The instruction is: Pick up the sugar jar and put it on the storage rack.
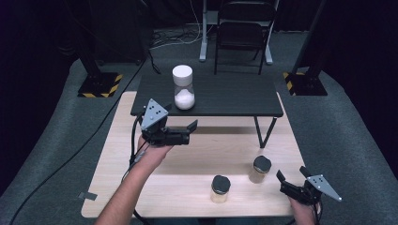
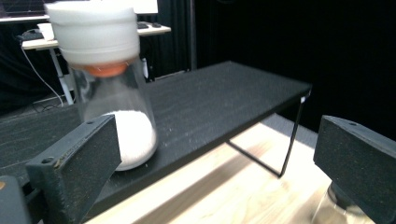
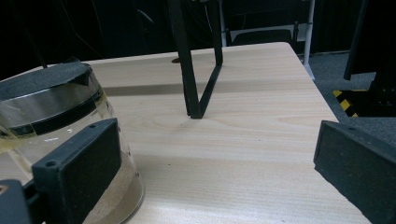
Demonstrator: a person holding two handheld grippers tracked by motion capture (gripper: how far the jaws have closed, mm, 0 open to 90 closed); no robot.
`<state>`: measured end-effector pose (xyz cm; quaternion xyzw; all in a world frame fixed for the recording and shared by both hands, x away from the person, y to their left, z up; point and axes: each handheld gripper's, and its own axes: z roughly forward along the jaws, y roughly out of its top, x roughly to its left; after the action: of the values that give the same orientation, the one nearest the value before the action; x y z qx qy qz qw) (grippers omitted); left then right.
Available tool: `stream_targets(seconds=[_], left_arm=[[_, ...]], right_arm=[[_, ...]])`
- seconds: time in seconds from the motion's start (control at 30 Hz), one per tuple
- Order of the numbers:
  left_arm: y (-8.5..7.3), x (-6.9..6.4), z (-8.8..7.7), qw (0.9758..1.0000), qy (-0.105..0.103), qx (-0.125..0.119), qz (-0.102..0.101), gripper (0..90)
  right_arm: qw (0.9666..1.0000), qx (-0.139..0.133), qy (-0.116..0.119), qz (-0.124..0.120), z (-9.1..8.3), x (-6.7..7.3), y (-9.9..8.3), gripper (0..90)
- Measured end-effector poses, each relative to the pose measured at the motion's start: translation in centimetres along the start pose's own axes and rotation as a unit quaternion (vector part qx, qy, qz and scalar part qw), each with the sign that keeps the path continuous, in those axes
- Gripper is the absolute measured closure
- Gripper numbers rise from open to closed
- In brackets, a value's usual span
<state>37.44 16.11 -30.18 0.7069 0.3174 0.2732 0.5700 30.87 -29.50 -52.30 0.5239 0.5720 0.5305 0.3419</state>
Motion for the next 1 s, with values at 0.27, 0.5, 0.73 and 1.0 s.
stream_targets(seconds=[0.27, 0.5, 0.73, 1.0], left_arm=[[-1.7, -0.2, -0.4, 0.9999, -0.003, -0.007, -0.008, 0.2], [-3.5, 0.2, -0.7, 0.9999, 0.005, -0.006, -0.014, 0.2], [-5.5, 0.6, -0.7, 0.9997, 0.013, 0.004, -0.02, 0.2], [-7.7, 1.0, -0.7, 0.9989, 0.019, 0.016, -0.038, 0.4]], right_arm=[[1.0, -0.001, 0.0, 0.001, 0.0, 0.0, 0.0, 0.1], [1.0, 0.001, 0.001, 0.0, 0.0, 0.0, 0.0, 0.1], [1.0, 0.0, 0.0, -0.001, 0.0, 0.0, 0.0, 0.2], [1.0, 0.0, -0.001, -0.008, 0.0, 0.2, 0.0, 0.0]])
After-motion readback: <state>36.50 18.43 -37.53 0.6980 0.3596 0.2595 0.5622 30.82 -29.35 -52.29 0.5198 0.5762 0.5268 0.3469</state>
